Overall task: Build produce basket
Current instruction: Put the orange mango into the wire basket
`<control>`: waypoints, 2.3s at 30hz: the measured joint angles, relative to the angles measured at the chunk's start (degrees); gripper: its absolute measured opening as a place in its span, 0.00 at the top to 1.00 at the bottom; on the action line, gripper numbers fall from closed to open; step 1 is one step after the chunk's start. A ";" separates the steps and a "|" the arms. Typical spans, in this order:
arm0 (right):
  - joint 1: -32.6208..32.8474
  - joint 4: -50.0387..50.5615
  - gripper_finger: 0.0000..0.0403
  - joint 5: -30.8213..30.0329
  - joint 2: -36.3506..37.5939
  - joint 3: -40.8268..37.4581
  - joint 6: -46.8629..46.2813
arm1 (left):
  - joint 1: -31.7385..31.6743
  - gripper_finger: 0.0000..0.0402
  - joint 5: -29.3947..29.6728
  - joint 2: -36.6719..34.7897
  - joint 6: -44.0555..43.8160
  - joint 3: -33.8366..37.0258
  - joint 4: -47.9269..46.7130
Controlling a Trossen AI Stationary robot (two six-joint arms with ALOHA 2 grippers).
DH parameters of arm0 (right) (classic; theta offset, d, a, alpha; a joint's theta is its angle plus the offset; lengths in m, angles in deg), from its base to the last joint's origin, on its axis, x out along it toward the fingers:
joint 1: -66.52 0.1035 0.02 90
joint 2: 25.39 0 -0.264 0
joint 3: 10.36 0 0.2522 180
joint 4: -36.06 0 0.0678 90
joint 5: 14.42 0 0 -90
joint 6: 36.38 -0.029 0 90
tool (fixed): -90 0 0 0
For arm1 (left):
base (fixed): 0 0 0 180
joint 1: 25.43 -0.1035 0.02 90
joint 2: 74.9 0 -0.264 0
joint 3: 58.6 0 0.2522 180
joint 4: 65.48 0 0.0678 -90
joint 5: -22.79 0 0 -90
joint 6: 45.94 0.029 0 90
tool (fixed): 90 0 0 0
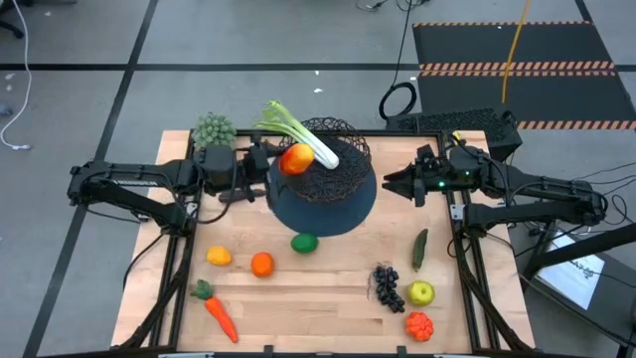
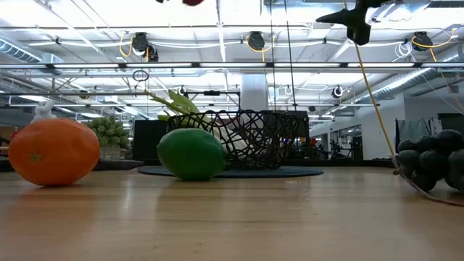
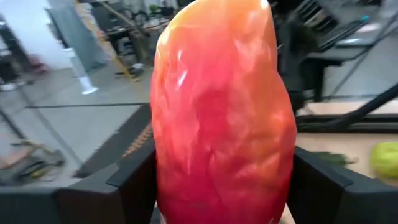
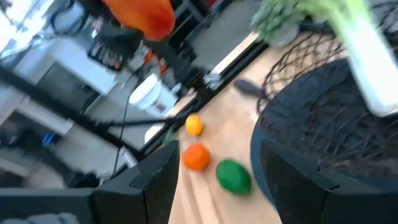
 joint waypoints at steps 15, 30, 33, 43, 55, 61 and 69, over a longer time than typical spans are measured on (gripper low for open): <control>3.19 -5.20 0.47 -6.46 -0.04 0.00 -6.91 | -4.22 0.30 0.03 0.02 0.42 0.00 -0.57; 3.37 -9.88 0.47 -9.66 -0.04 0.00 -2.32 | -3.92 0.30 -1.11 0.02 -43.26 0.00 -9.10; 3.34 -9.80 0.47 -9.66 -0.04 0.00 -1.09 | -4.66 0.32 -2.87 0.00 -45.01 0.00 -9.13; -0.17 -4.60 0.47 -16.08 -0.01 0.00 11.90 | -11.37 0.33 -9.87 4.15 -38.88 -3.89 -10.35; -5.01 -0.93 0.47 -16.97 0.66 0.00 26.66 | -19.41 0.32 -15.62 17.58 -25.09 -9.46 -24.24; -7.49 -0.83 0.47 -16.96 1.13 0.00 35.54 | -22.19 0.32 -16.81 24.15 -16.92 -9.46 -24.79; -8.43 0.29 0.47 -16.93 4.39 0.00 36.79 | -23.83 0.26 -15.21 30.48 -14.62 -9.46 -26.42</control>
